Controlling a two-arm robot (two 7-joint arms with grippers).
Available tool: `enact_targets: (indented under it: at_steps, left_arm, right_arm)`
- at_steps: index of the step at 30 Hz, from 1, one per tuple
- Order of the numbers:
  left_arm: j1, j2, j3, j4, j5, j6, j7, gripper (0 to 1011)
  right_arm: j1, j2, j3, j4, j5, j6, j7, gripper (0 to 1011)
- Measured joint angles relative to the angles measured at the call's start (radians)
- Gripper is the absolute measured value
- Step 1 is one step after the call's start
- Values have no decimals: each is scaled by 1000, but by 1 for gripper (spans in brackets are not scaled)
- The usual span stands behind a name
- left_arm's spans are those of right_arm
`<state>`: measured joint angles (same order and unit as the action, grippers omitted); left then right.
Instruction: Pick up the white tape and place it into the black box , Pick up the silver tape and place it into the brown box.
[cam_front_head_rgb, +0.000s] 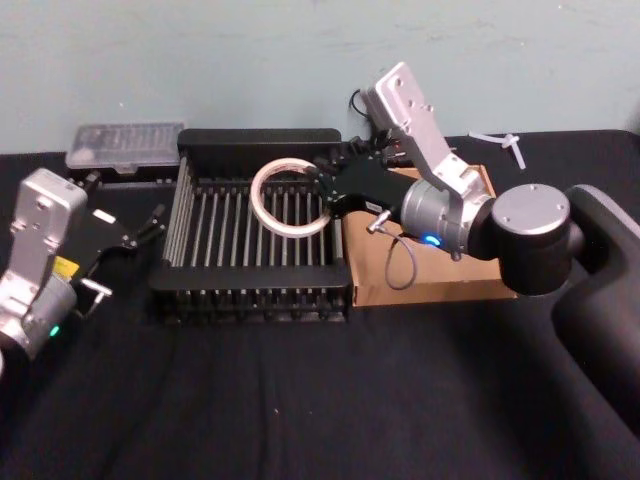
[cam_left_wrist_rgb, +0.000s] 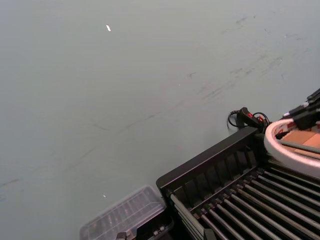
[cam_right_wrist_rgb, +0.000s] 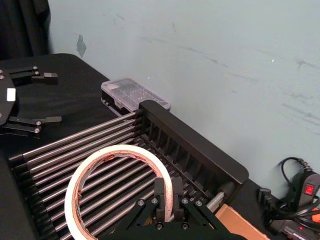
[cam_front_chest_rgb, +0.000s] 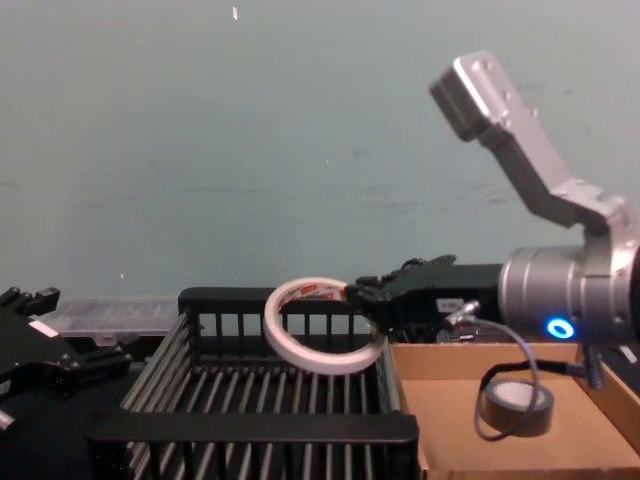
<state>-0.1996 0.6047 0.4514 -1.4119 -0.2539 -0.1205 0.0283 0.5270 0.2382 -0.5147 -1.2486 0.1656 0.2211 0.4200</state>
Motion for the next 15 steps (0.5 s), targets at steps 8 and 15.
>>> enact_targets:
  at_steps: [8, 15]
  left_arm:
    - [0, 0, 0, 0, 0, 0, 0, 1001]
    - [0, 0, 0, 0, 0, 0, 0, 1001]
  right_arm:
    - [32, -46, -7, 98, -14, -36, -1, 95]
    - [53, -76, -9, 162, -27, -58, -8, 95]
